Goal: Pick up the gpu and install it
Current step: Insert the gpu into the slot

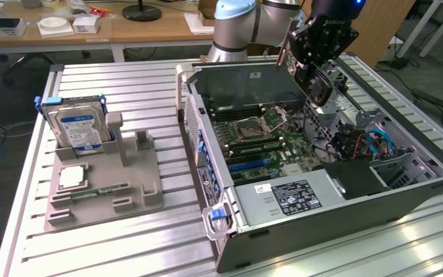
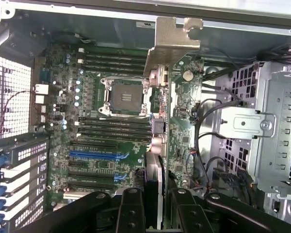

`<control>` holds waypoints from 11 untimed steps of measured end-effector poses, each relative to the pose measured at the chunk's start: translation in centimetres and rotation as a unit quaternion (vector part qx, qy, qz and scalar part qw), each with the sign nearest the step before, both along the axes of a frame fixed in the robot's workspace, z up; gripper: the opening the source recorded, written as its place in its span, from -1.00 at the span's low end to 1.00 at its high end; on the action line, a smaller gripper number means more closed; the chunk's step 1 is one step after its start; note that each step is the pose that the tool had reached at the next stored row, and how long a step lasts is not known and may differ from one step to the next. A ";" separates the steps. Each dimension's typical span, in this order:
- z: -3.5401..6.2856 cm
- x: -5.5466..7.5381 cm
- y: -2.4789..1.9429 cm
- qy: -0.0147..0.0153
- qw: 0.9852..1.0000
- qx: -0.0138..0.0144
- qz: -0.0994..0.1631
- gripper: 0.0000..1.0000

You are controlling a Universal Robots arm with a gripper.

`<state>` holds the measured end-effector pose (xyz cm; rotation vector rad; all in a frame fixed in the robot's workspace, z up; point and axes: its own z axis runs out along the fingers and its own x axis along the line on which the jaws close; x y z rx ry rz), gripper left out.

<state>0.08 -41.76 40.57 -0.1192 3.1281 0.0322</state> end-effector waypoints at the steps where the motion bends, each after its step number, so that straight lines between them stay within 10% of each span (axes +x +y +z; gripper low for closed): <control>1: -0.03 0.0 0.00 0.000 1.000 0.000 0.007 -0.47; 11: -0.33 0.0 0.00 0.000 0.995 0.000 0.097 -0.47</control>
